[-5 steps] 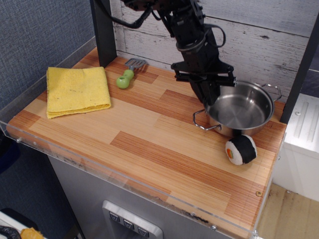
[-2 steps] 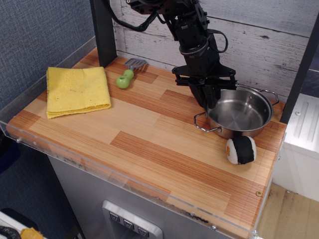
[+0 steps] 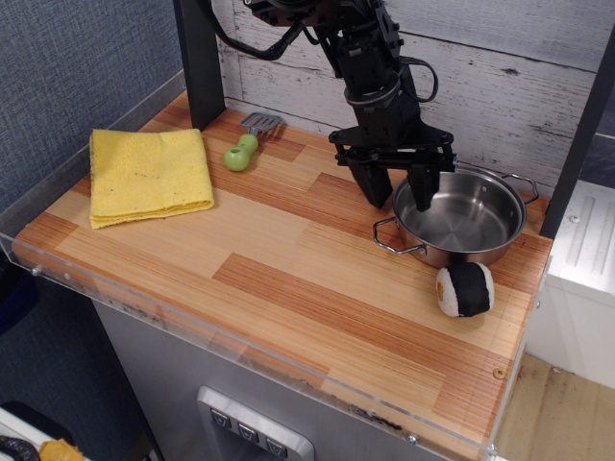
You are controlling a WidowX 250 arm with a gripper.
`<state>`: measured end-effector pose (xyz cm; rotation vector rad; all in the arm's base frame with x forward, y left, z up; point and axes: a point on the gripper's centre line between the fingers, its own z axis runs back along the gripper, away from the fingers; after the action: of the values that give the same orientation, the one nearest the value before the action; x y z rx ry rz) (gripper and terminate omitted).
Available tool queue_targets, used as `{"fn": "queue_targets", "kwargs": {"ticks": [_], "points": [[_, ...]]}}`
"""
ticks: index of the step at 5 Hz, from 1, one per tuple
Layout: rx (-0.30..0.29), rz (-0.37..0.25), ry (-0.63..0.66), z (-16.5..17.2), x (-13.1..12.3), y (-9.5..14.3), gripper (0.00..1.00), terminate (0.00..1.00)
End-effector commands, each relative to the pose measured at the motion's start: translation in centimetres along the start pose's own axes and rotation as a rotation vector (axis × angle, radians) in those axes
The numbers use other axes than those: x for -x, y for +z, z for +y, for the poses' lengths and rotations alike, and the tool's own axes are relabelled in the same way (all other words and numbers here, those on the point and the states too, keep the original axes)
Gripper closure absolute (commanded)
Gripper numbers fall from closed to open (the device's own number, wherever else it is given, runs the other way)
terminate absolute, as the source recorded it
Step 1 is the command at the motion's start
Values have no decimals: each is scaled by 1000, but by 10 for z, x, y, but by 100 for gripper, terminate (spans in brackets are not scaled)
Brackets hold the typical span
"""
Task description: PICK UP THE VESSEL AND PUT ANOTHER SIDE OF THE TABLE
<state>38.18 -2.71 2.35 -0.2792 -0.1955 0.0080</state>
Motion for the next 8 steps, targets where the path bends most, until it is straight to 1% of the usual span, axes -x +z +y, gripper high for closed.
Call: {"fn": "queue_targets", "kwargs": {"ticks": [1, 2, 3, 4, 5, 8], "points": [[-13, -58, -16, -7, -8, 32, 0, 0], [3, -90, -21, -16, -14, 52, 0, 0], [11, -111, -33, -19, -15, 69, 0, 0], [17, -140, -39, -15, -9, 90, 0, 0], [6, -207, -33, -11, 2, 102, 0, 0], [6, -207, -33, -11, 2, 102, 0, 0]]}}
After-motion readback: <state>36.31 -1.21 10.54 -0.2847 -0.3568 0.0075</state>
